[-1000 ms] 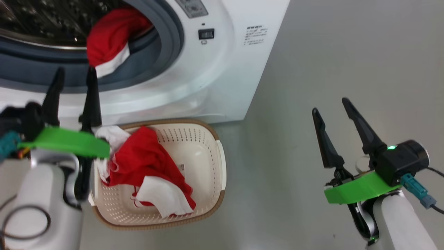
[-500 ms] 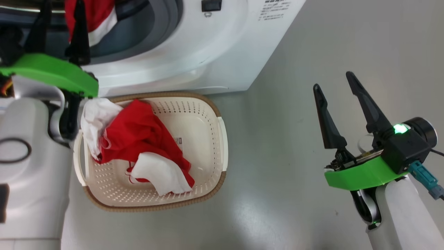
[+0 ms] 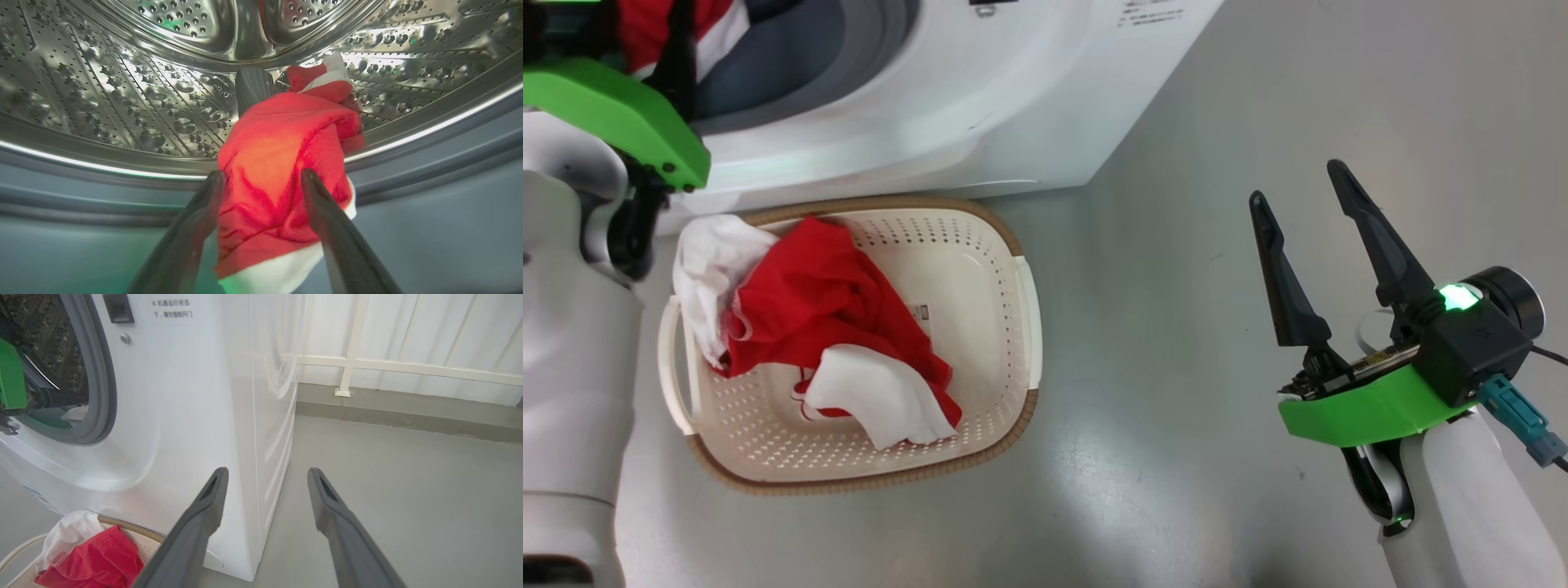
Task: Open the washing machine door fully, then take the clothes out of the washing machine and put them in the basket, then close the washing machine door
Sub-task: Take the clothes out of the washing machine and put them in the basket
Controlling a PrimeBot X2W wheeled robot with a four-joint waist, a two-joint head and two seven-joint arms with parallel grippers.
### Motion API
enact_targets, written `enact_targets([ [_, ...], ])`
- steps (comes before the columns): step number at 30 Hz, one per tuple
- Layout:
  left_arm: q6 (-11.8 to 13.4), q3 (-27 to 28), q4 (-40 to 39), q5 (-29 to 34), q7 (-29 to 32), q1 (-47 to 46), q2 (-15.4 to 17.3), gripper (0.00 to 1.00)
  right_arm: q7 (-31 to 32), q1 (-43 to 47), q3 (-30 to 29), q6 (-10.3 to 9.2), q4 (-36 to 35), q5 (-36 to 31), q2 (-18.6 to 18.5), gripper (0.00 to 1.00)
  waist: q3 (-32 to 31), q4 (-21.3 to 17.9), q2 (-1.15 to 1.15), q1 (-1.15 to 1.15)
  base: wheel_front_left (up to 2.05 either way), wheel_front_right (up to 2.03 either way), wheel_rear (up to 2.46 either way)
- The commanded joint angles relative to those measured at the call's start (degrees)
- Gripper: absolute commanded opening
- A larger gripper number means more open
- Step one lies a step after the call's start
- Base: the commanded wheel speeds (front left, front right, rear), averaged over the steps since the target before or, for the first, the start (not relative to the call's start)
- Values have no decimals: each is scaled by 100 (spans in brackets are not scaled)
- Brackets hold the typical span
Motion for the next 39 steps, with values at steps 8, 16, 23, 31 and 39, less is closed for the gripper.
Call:
enact_targets([
  [8, 18, -132, 553, 137, 334, -317, 425, 100, -36, -41, 227, 36, -157, 194, 15, 100, 107, -188, 0, 0, 0, 0, 0],
  [16, 16, -229, 780, 164, 147, -440, 481, 0, -36, -78, 257, 36, -136, 257, 15, 100, 98, -240, 0, 0, 0, 0, 0],
  [23, -18, -189, 656, -54, -363, -419, 331, 0, -36, -44, 171, 36, -139, 277, 15, 100, 2, -165, 0, 0, 0, 0, 0],
  [31, -37, -335, 400, -230, -926, -175, 326, 0, -36, -42, 186, 36, -105, 283, 15, 100, -186, -47, 0, 0, 0, 0, 0],
  [39, -38, -373, -249, -342, -1334, 285, 373, 0, -36, -5, 233, 36, -2, 329, 15, 100, -553, 53, 0, 0, 0, 0, 0],
])
